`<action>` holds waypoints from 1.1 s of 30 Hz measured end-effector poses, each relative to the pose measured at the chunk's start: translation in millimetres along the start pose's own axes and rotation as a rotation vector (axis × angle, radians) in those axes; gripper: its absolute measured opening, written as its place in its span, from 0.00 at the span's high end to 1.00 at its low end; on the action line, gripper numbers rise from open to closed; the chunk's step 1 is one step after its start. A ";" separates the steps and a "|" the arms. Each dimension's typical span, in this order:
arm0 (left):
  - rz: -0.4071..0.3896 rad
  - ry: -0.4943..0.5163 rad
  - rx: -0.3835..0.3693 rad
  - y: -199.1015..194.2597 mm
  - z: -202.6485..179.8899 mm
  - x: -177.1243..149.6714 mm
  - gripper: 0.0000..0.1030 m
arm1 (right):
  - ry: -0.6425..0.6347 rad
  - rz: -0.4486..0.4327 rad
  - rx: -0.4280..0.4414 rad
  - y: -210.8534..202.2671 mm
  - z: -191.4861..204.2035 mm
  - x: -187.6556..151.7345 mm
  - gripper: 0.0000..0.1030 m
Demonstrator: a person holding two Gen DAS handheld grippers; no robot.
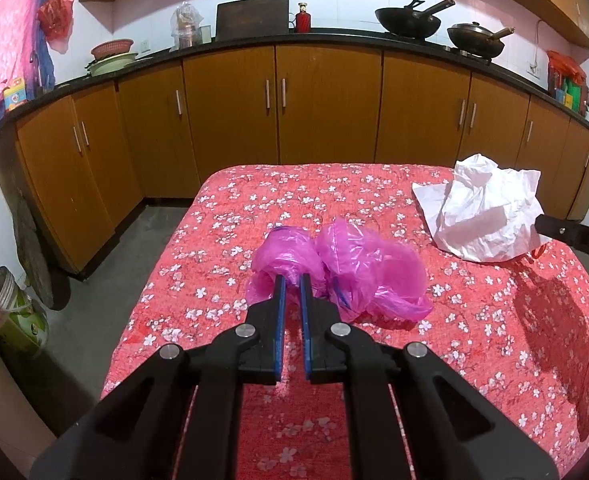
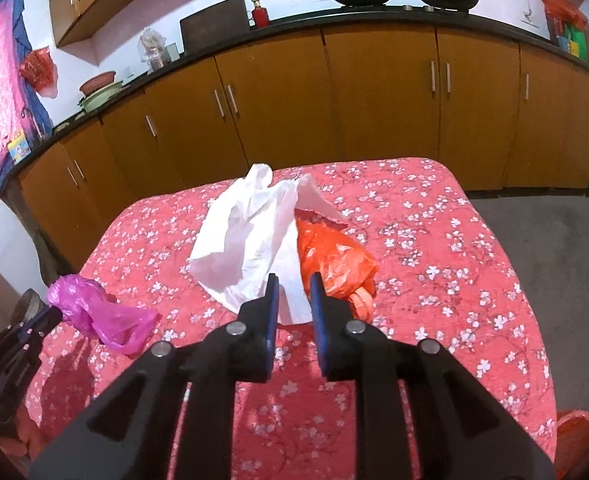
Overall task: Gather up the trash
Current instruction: 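Grasp the pink bag with the left tool while the right tool grasps the white bag, then carry the pink and white bags over the orange basket with both tools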
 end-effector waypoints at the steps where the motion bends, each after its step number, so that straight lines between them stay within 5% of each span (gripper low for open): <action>1: 0.000 0.001 0.001 0.1 -0.2 0.2 0.93 | -0.009 0.003 -0.004 1.5 0.9 -0.4 0.82; 5: 0.003 0.003 0.004 0.8 -0.2 -0.4 0.93 | -0.017 0.016 -0.012 6.1 0.6 -2.8 0.98; 21: -0.018 0.000 0.003 -17.7 -4.5 -5.5 0.93 | -0.175 -0.167 -0.063 -88.2 -0.4 -1.3 0.98; 33: -0.072 0.026 -0.016 -58.6 -21.6 4.3 0.94 | -0.117 -0.189 -0.086 -127.8 -16.3 -7.3 0.98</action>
Point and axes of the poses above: each gripper's, at about its wrist camera, not at the fingertips, and y roughly the way its jaws point, z to its left, x to its top, the point moved 8 cm from there along y, roughly the way its jaws point, and after that the axes turned 4 degrees about z, right-handed, at the moved point
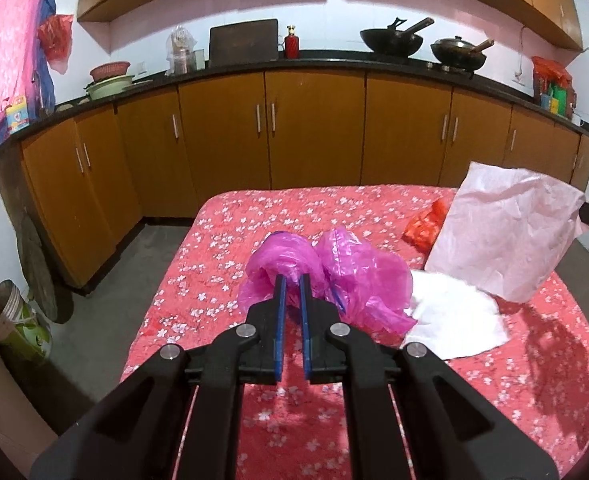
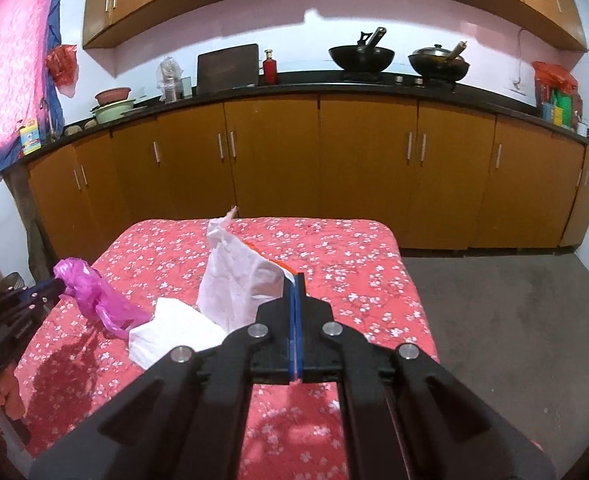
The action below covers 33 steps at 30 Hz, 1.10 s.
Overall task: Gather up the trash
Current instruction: 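Carry the pink and white bags over the orange basket with both tools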
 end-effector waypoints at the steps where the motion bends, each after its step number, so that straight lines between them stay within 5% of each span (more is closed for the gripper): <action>1: -0.008 0.002 -0.002 -4.2 -1.9 1.9 0.94 | 0.001 -0.004 -0.005 -4.0 -1.5 0.4 0.98; 17: -0.087 0.068 -0.058 -52.6 -48.7 23.2 0.94 | 0.043 -0.062 -0.066 -64.2 -38.9 -10.3 0.98; 33: -0.087 0.204 -0.244 -67.1 -191.0 12.4 0.94 | 0.150 -0.104 -0.256 -121.1 -156.4 -44.6 0.98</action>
Point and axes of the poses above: each gripper's, at about its wrist camera, not at the fingertips, and y roughly the way its jaws point, z to its left, x to its top, the point moved 8 cm from there along y, roughly the way its jaws point, and after that the axes turned 4 degrees about z, right-handed, at the moved point
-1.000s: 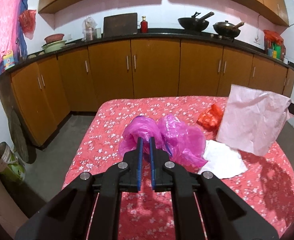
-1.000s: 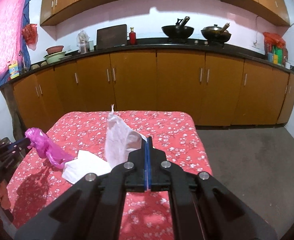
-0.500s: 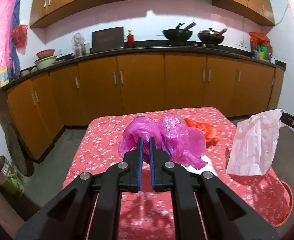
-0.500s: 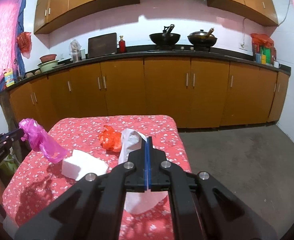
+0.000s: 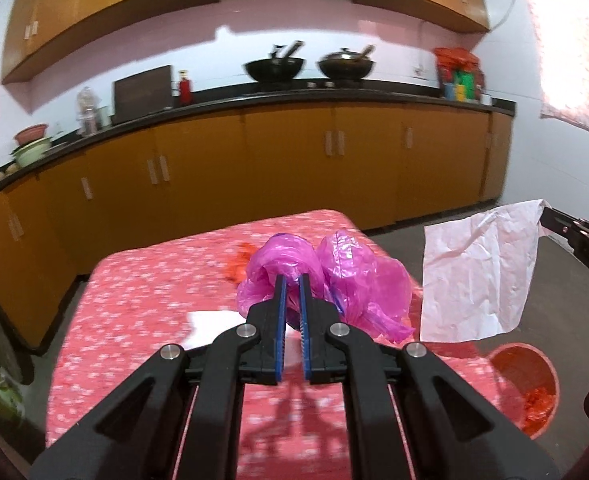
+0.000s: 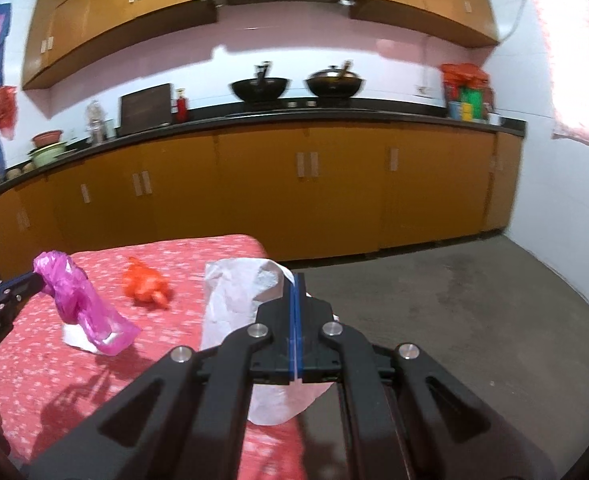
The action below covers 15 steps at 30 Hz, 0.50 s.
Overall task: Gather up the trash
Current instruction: 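Carry the pink and white bags over the orange basket with both tools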
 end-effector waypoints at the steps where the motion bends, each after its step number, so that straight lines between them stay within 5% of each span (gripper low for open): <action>1: 0.003 0.006 -0.015 1.7 -9.8 -0.2 0.94 | 0.012 0.002 -0.020 -1.9 -14.5 -3.3 0.98; 15: 0.061 0.092 -0.244 15.6 -166.2 -28.4 0.94 | 0.130 0.046 -0.266 -35.8 -167.0 -72.7 0.98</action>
Point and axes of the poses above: each gripper's, at about its wrist camera, not at the fingertips, and y roughly the way its jaws point, z to its left, x to its top, the point moved 8 cm from there along y, roughly the way its jaws point, and after that the axes turned 4 degrees about z, right-handed, at the moved point
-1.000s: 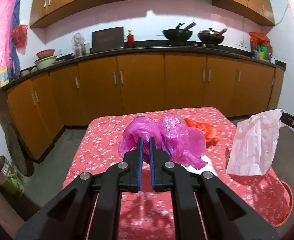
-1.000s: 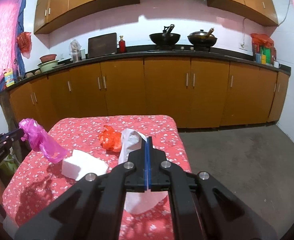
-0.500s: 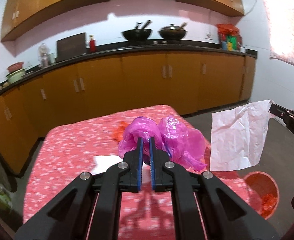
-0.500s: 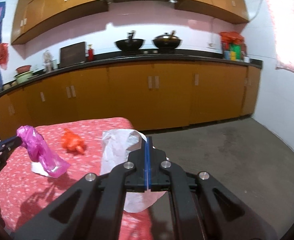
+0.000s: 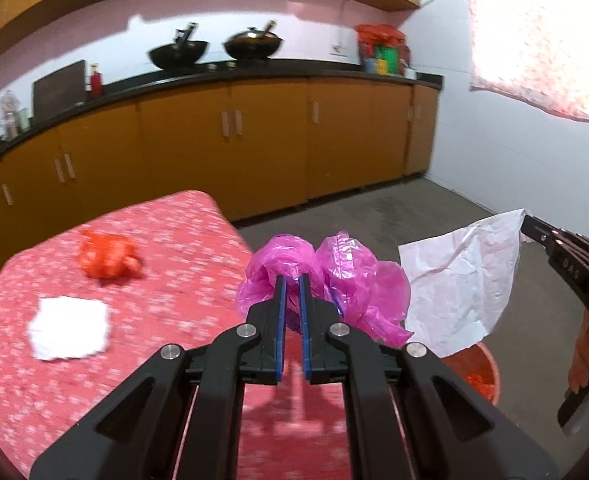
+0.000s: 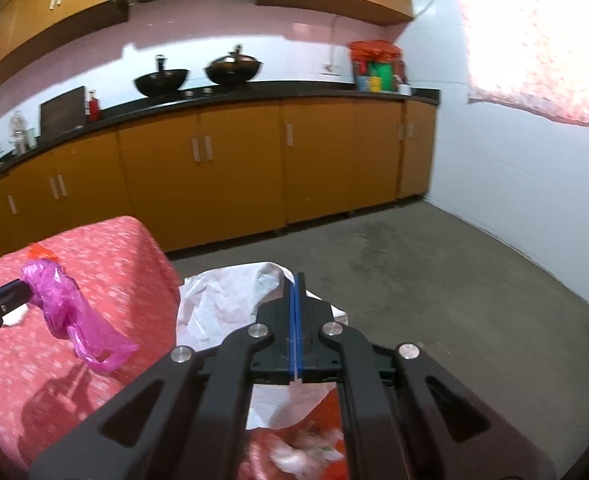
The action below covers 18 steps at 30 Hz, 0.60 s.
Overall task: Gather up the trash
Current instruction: 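Carry the pink and white bags over the orange basket with both tools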
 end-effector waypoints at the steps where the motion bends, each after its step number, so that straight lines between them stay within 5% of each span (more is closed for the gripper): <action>1: 0.007 0.005 -0.011 2.9 -8.6 -2.4 0.94 | 0.004 0.003 -0.011 -0.4 -7.3 -5.2 0.98; 18: 0.155 0.122 -0.131 56.7 -135.6 -61.0 0.94 | 0.083 0.146 -0.113 32.6 -93.4 -91.1 0.98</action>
Point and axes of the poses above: each gripper's, at about its wrist camera, not at the fingertips, and y roughly the way its jaws point, z to its left, x to its top, the point moved 8 cm from there along y, roughly the way its jaws point, and after that the axes turned 4 degrees about z, right-handed, at the moved point
